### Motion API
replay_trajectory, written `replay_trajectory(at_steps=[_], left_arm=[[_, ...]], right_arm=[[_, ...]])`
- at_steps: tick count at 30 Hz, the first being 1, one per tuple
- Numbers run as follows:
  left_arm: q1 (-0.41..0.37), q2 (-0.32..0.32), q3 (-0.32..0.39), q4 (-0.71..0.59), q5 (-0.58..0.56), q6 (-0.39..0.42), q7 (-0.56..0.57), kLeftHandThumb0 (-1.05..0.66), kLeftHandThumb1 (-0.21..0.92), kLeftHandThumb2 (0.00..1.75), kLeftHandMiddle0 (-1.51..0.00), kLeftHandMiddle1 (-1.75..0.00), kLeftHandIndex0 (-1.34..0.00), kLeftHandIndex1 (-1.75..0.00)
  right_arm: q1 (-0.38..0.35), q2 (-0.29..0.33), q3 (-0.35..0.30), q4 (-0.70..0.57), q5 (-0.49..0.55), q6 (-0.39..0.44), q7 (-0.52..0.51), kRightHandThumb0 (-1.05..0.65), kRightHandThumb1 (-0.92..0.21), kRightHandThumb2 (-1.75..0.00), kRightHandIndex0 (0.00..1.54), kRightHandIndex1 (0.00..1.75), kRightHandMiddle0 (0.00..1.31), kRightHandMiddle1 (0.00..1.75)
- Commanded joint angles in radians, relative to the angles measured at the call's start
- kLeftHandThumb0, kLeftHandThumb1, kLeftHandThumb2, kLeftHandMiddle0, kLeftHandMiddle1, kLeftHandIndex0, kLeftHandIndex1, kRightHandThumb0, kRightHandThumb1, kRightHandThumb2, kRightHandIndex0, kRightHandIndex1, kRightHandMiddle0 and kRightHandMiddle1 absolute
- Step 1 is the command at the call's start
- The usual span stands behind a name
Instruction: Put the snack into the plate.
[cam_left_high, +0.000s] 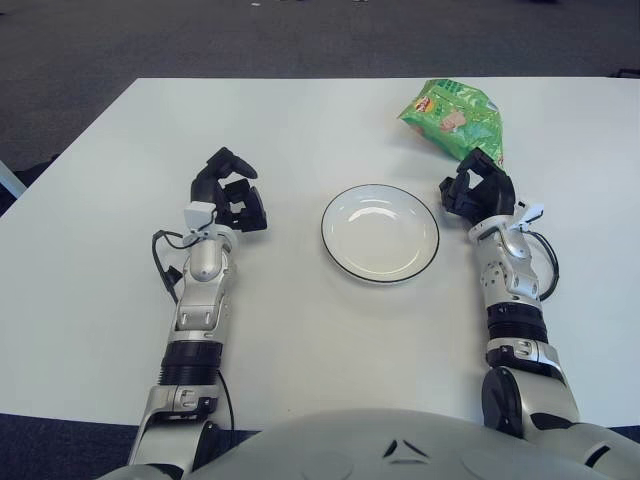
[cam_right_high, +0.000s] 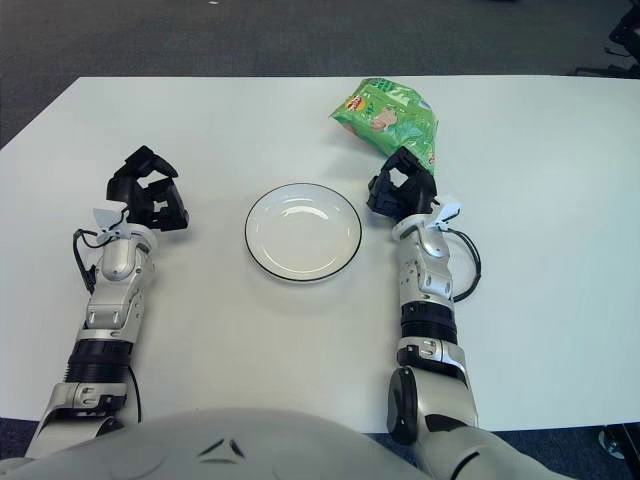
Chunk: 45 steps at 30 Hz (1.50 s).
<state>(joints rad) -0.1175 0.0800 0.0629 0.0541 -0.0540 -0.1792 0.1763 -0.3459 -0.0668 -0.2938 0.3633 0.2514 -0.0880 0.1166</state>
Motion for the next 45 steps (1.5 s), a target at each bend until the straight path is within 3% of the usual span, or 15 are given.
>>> replay_trajectory(at_steps=[1, 6, 11, 29, 32, 40, 45], left_arm=[[0.124, -0.064, -0.005, 0.075, -0.005, 0.001, -0.002, -0.61, 0.03, 1.67, -1.33, -1.75, -0.85, -1.75], [0.119, -0.059, -0.001, 0.081, -0.009, -0.001, -0.009, -0.61, 0.03, 1.67, -1.32, -1.75, -0.85, -1.75], [0.113, -0.058, 0.004, 0.086, -0.01, -0.001, -0.007, -0.61, 0.03, 1.67, -1.32, -1.75, -0.86, -1.75], [0.106, -0.055, 0.011, 0.094, -0.007, -0.005, -0.004, -0.61, 0.03, 1.67, -1.31, -1.75, -0.86, -1.75], [0.106, -0.054, 0.012, 0.093, -0.007, -0.006, -0.003, -0.61, 0.03, 1.67, -1.31, -1.75, -0.86, -1.75], [0.111, -0.059, 0.012, 0.08, 0.002, 0.0, 0.01, -0.61, 0.03, 1.67, -1.32, -1.75, -0.86, -1.75], [0.114, -0.061, 0.013, 0.083, 0.003, 0.001, 0.013, -0.61, 0.03, 1.67, -1.32, -1.75, -0.86, -1.75]], right_arm=[[0.087, 0.008, 0.006, 0.034, -0.033, -0.016, -0.037, -0.53, -0.2, -1.47, 1.36, 1.75, 0.72, 1.75], [0.079, 0.019, 0.017, 0.025, -0.108, 0.021, -0.166, -0.52, -0.21, -1.45, 1.34, 1.75, 0.7, 1.75], [0.074, 0.026, 0.025, 0.016, -0.132, 0.055, -0.225, -0.52, -0.22, -1.44, 1.27, 1.75, 0.7, 1.75], [0.068, 0.044, 0.036, -0.003, -0.138, 0.068, -0.297, -0.51, -0.23, -1.43, 1.05, 1.75, 0.68, 1.75], [0.074, 0.043, 0.051, -0.058, -0.156, 0.096, -0.315, -0.5, -0.26, -1.38, 1.01, 1.75, 0.65, 1.75], [0.063, -0.035, 0.099, -0.174, -0.212, 0.175, -0.274, -0.46, -0.38, -1.24, 0.95, 1.75, 0.56, 1.75], [0.058, -0.085, 0.122, -0.168, -0.242, 0.13, -0.226, -0.44, -0.45, -1.15, 0.91, 1.75, 0.51, 1.75]])
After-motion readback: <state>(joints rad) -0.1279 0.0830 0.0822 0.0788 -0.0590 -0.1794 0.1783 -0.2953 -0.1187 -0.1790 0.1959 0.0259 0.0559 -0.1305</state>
